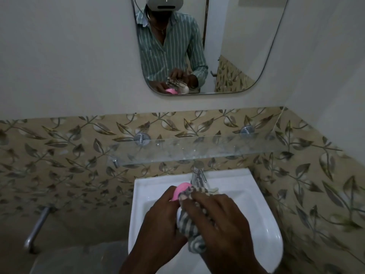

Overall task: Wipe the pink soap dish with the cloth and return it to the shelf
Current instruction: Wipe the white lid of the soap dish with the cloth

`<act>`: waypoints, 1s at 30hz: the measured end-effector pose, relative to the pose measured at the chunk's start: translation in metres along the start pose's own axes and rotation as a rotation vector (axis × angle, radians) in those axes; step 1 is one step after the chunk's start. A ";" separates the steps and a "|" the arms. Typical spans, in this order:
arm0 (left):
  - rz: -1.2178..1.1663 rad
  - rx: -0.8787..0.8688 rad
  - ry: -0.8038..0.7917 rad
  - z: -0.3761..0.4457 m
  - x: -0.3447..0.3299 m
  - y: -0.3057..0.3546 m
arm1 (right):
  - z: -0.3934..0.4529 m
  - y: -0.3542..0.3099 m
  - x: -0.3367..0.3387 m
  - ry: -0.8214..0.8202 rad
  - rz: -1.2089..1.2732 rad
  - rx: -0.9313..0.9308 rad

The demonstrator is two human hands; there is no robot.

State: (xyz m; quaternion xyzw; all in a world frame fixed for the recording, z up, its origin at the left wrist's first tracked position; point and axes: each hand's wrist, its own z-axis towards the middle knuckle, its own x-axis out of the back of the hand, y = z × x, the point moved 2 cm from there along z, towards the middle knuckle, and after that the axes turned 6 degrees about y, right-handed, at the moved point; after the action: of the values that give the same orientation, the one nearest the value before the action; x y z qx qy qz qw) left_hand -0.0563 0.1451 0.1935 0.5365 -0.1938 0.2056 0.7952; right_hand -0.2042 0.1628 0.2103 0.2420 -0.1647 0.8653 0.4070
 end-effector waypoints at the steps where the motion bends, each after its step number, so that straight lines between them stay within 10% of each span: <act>1: -0.011 -0.016 0.014 0.001 0.000 -0.001 | -0.001 0.000 0.000 -0.004 0.030 0.017; 15: 0.238 -0.059 -0.153 0.007 -0.006 -0.001 | -0.011 0.025 0.004 -0.070 0.017 -0.109; 21: 0.067 0.093 0.194 0.005 -0.019 0.004 | -0.011 0.046 0.008 0.116 0.326 -0.664; 30: 0.189 0.091 0.038 0.007 -0.020 0.011 | -0.014 0.038 0.006 -0.015 -0.084 -0.312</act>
State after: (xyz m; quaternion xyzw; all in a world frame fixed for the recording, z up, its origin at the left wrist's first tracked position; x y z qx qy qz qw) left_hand -0.0797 0.1401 0.1944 0.5475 -0.2189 0.2982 0.7506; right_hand -0.2414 0.1498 0.1985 0.1888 -0.2897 0.8096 0.4743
